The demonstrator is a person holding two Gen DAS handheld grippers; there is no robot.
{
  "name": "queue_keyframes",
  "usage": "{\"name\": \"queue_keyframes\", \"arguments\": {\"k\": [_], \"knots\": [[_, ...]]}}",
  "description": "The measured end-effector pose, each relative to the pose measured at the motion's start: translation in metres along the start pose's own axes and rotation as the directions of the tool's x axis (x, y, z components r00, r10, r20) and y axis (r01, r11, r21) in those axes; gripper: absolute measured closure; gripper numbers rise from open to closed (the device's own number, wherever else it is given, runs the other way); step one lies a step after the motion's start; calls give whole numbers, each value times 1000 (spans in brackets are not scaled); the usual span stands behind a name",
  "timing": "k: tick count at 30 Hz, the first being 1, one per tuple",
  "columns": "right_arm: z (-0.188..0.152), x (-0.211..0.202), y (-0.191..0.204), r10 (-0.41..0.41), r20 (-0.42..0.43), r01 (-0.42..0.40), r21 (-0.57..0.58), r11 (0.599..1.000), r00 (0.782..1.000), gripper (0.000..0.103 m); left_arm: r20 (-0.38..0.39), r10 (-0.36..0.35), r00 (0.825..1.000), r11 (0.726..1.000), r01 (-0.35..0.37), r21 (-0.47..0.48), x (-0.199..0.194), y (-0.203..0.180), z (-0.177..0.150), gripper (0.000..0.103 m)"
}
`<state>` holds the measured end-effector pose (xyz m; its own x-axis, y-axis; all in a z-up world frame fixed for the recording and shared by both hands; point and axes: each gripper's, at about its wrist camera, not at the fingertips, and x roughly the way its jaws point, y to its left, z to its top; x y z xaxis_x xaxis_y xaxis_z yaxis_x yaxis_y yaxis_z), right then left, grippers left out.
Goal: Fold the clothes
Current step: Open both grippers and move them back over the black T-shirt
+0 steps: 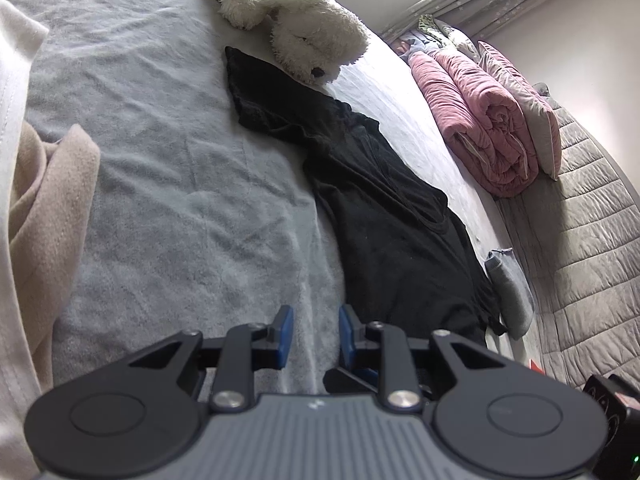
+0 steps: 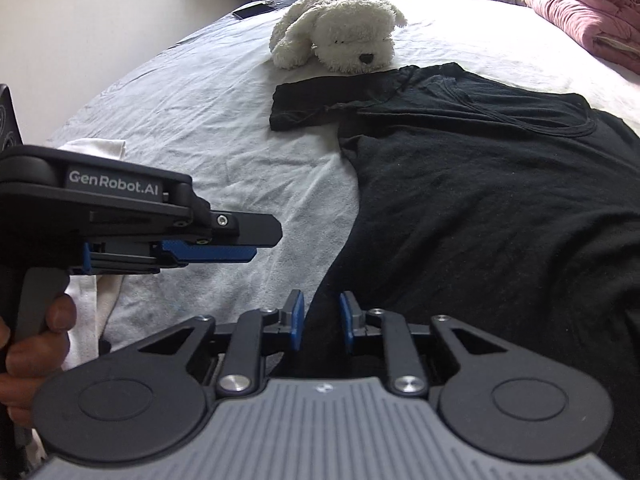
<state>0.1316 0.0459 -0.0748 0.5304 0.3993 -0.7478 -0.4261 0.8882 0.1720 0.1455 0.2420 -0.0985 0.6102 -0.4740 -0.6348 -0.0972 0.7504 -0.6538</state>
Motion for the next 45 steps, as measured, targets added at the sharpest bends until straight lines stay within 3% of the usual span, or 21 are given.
{"name": "queue_keyframes", "arguments": {"k": [2, 8, 12, 15, 17, 20, 25, 29, 39, 41, 45], "knots": [[0, 0, -2, -11, 1, 11, -4, 1000, 1000, 99, -6, -5, 1000, 1000, 5, -5, 1, 0, 0, 79], [0, -12, -13, -18, 20, 18, 14, 1000, 1000, 100, -8, -22, 1000, 1000, 22, 1, 5, -2, -2, 79], [0, -21, -28, -33, 20, 32, 47, 998, 999, 100, 35, 33, 999, 988, -38, 152, 7, -13, -8, 71], [-1, -20, -44, -50, -2, 50, 90, 995, 999, 99, 69, 96, 993, 952, -112, 285, 14, -18, -18, 65], [-4, -18, -55, -61, -19, 63, 114, 992, 998, 101, 96, 87, 992, 934, -115, 337, 14, -17, -24, 62], [-8, -18, -59, -59, -19, 61, 118, 991, 998, 101, 119, 57, 991, 910, -101, 402, 14, -18, -33, 46], [-9, -25, -49, -70, 11, 70, 54, 996, 997, 90, 157, 45, 987, 818, -127, 561, 20, -31, -56, 17], [-7, -33, -45, -67, 41, 66, 9, 998, 997, 89, 184, 74, 980, 746, -176, 643, 25, -40, -69, 8], [-2, -44, -38, -24, 82, 27, -35, 999, 996, 86, 198, 87, 976, 744, -196, 639, 15, -32, -72, 1], [-1, -43, -36, -20, 85, 23, -31, 999, 996, 72, 200, 89, 976, 741, -199, 642, 15, -32, -73, 1], [0, -42, -35, -9, 84, 11, -22, 1000, 996, 70, 207, 116, 971, 718, -226, 658, 19, -36, -76, 0]]}}
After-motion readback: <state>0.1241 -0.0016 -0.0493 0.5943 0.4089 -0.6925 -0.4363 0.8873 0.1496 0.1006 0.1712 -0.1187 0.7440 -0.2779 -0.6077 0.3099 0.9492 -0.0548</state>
